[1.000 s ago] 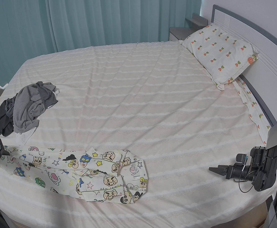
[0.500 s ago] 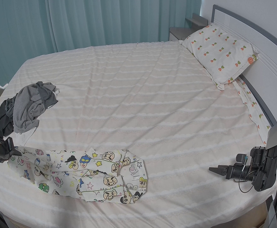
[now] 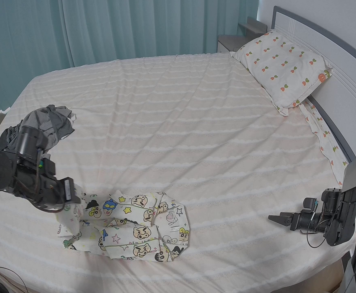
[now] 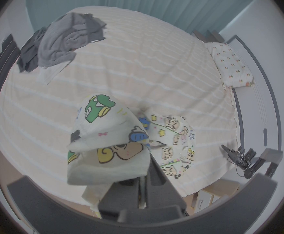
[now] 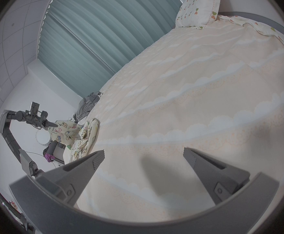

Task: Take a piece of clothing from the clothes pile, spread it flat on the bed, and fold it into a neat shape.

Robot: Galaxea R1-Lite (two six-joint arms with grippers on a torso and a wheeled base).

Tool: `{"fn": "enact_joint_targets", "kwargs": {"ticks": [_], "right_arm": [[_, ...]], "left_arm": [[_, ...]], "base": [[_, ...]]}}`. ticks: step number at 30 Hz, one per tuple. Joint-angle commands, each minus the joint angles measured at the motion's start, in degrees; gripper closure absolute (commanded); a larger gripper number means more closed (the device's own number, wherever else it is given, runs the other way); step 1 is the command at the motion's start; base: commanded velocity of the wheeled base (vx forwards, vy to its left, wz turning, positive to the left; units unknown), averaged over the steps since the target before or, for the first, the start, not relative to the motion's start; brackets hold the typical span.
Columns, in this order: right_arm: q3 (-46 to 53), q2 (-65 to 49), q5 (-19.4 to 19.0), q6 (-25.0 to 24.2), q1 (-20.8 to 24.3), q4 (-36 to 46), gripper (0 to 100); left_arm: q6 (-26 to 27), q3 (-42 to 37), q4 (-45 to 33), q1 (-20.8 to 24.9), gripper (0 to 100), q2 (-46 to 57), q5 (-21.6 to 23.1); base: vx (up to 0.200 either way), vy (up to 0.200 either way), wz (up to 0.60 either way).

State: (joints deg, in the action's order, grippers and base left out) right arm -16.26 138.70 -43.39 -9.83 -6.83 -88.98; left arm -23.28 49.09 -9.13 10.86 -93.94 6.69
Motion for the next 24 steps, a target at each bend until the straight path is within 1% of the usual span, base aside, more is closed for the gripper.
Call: {"fn": "enact_joint_targets", "kwargs": {"ticks": [1, 3, 4, 8, 16, 19, 20, 24], "right_arm": [[0.2, 0.0, 0.0, 0.5, 0.1, -0.7, 0], [0.2, 0.1, 0.0, 0.8, 0.1, -0.7, 0], [0.2, 0.1, 0.0, 0.8, 0.1, -0.7, 0], [0.1, 0.2, 0.0, 0.7, 0.1, -0.7, 0], [0.1, 0.3, 0.0, 0.8, 0.1, -0.7, 0], [0.1, 0.2, 0.0, 0.8, 0.1, -0.7, 0], [0.1, 0.2, 0.0, 0.8, 0.1, -0.7, 0], [0.1, 0.3, 0.0, 0.8, 0.1, -0.7, 0]], "left_arm": [[-9.7, 2.9, 9.6, 21.1, 100, -13.9, -10.8], [-10.2, 4.5, 9.7, 23.1, 100, -16.2, -11.0], [-10.5, 4.9, 9.8, 23.3, 100, -16.6, -11.0], [-14.5, 6.0, 10.3, 25.2, 100, -19.2, -10.7], [-17.4, 6.7, 15.5, 25.4, 100, -22.1, -10.9], [-17.9, 6.8, 16.3, 25.4, 100, -22.4, -10.9], [-18.0, 6.8, 16.4, 25.5, 0, -22.5, -10.9], [-18.1, 6.8, 16.4, 26.1, 0, -22.6, -10.6]], "base": [[0.000, 0.000, 0.00], [0.000, 0.000, 0.00], [0.000, 0.000, 0.00], [0.000, 0.000, 0.00], [0.000, 0.000, 0.00], [0.000, 0.000, 0.00], [0.000, 0.000, 0.00], [0.000, 0.000, 0.00]]}}
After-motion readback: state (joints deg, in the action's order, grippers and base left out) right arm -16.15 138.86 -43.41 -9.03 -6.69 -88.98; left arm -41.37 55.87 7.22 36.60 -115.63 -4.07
